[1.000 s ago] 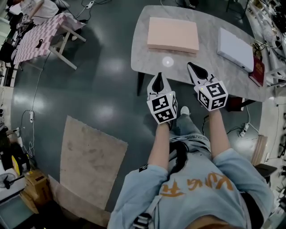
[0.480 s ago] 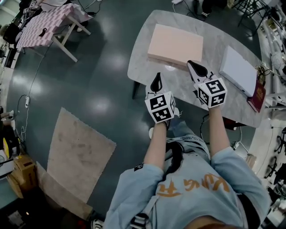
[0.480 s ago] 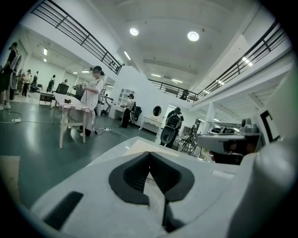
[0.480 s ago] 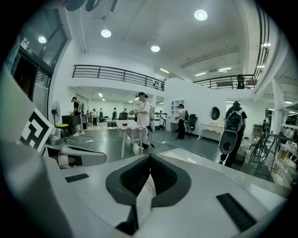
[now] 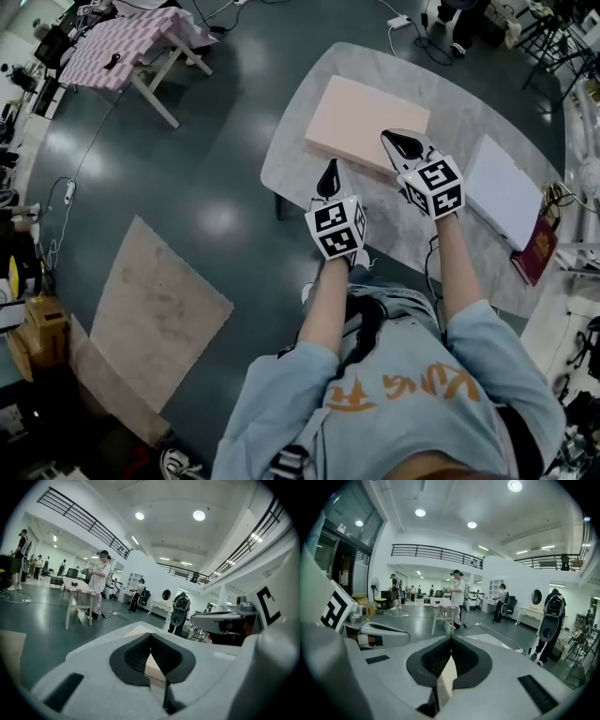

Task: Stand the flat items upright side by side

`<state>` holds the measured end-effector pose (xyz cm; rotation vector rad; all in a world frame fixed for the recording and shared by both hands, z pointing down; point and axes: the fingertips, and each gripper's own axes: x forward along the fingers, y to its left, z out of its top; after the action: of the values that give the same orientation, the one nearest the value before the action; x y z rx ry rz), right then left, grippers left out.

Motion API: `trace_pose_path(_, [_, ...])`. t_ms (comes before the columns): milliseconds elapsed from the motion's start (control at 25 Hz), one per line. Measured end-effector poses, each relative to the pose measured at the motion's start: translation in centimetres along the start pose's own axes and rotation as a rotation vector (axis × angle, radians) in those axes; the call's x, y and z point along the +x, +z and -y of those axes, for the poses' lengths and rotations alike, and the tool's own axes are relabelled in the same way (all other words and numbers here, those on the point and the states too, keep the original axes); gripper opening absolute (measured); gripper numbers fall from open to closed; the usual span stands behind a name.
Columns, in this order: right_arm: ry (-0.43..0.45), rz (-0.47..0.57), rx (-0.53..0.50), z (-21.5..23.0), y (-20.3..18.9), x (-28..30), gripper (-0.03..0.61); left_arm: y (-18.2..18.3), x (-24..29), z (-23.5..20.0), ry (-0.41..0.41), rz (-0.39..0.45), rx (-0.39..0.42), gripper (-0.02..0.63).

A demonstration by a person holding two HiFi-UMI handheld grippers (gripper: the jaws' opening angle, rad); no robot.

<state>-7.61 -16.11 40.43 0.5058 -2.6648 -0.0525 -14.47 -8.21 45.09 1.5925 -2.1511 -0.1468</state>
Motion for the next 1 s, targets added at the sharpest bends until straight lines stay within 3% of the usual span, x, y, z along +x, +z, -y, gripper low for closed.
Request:
trace_pose_path(680, [0.217, -0.099, -0.201, 4.1, 0.0, 6.8, 0.002, -2.6, 3.6, -2.4, 0.183, -0.041, -0.137, 0.012])
trace_pose_path(1000, [0.281, -0.172, -0.234, 6.2, -1.8, 11.4, 0.002, -3.5, 6.6, -3.8, 0.205, -0.064, -0.209, 0.021])
